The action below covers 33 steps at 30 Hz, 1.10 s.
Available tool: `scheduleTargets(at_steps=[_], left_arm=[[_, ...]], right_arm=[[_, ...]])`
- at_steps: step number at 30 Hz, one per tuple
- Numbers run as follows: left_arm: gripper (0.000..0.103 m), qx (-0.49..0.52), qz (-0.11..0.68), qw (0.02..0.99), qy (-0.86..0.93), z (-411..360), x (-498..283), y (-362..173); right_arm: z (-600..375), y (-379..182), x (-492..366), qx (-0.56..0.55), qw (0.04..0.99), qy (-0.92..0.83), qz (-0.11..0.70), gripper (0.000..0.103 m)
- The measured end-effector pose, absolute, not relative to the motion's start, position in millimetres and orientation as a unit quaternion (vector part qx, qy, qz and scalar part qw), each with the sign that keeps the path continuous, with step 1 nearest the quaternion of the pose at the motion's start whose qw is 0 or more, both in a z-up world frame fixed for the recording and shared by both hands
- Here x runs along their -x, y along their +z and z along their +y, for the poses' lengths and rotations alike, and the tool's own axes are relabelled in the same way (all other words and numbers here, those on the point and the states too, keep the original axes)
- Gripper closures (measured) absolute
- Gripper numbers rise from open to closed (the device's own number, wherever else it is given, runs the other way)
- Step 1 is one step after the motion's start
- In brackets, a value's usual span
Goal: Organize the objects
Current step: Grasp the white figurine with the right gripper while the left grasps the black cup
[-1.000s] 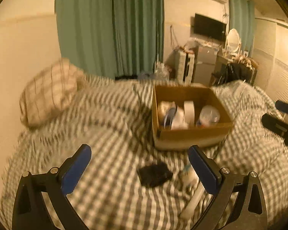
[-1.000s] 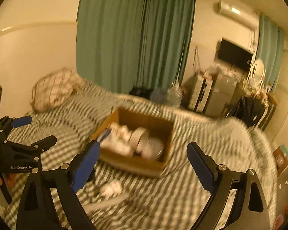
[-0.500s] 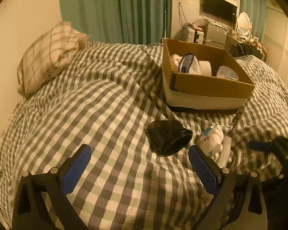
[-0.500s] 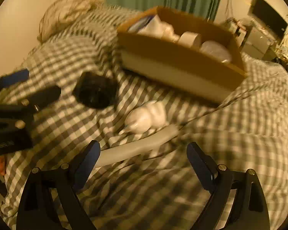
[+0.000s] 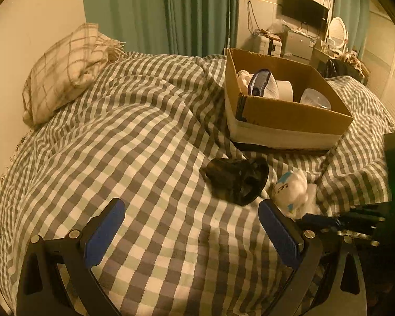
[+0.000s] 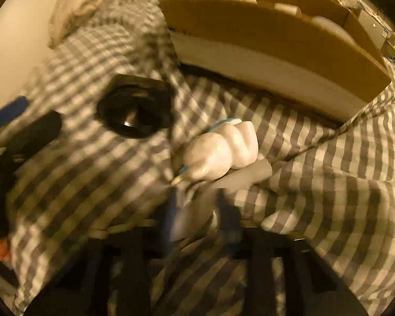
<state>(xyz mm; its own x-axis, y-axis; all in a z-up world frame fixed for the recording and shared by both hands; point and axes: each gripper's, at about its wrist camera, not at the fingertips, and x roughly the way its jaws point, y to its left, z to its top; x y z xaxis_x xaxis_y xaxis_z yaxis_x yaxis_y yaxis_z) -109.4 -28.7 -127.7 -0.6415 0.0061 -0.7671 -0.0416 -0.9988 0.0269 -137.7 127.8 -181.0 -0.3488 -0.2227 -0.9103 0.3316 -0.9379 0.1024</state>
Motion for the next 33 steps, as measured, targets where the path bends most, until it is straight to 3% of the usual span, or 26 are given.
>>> scheduleTargets(at_steps=[6, 11, 19, 21, 22, 23, 24, 25, 26, 28, 29, 31, 33], left_arm=[[0.0, 0.429, 0.029, 0.015, 0.903, -25.2, 111.8, -128.5], [0.0, 0.433, 0.027, 0.017, 0.901, -22.7, 117.9, -127.7], [0.0, 0.452, 0.045, 0.03, 0.891, 2.1, 150.3, -143.7], [0.008, 0.466, 0.049, 0.032, 0.883, 8.0, 160.3, -155.5], [0.017, 0.478, 0.051, 0.04, 0.876, 11.2, 165.3, -162.3], [0.032, 0.485, 0.054, 0.047, 0.872, 13.8, 168.3, -167.3], [0.045, 0.493, 0.062, 0.047, 0.866, 16.6, 171.5, -173.4], [0.068, 0.498, 0.066, 0.046, 0.864, 17.2, 172.9, -177.1], [0.077, 0.504, 0.06, 0.052, 0.86, 16.0, 174.0, -180.1], [0.081, 0.499, 0.043, 0.062, 0.863, 11.4, 172.2, -177.7], [0.088, 0.491, 0.038, 0.064, 0.868, 9.7, 170.1, -173.9], [0.09, 0.474, 0.03, 0.067, 0.878, 6.6, 164.0, -163.9], [0.09, 0.45, 0.027, 0.066, 0.89, 2.9, 155.8, -150.8]], right_arm=[[141.0, -139.9, 118.5, -0.492, 0.159, -0.854, 0.054, 0.103], [169.9, -111.7, 119.0, -0.463, 0.142, -0.875, 0.012, 0.103], [176.5, -119.7, 129.1, -0.475, 0.139, -0.869, -0.002, 0.103], [175.7, -124.3, 131.6, -0.476, 0.134, -0.869, -0.002, 0.102], [176.6, -126.0, 132.0, -0.478, 0.132, -0.869, -0.003, 0.102], [178.6, -127.5, 132.6, -0.48, 0.129, -0.868, -0.004, 0.098], [179.4, -128.8, 133.2, -0.481, 0.127, -0.868, -0.004, 0.086], [180.2, -129.7, 133.7, -0.481, 0.124, -0.868, -0.005, 0.078], [180.8, -130.1, 134.1, -0.479, 0.121, -0.869, -0.007, 0.065], [182.1, -128.8, 133.9, -0.476, 0.118, -0.872, -0.008, 0.061], [181.7, -129.0, 134.4, -0.476, 0.119, -0.871, -0.008, 0.06], [180.0, -129.7, 135.1, -0.478, 0.113, -0.871, 0.0, 0.055], [175.9, -130.4, 136.6, -0.478, 0.109, -0.872, 0.01, 0.042]])
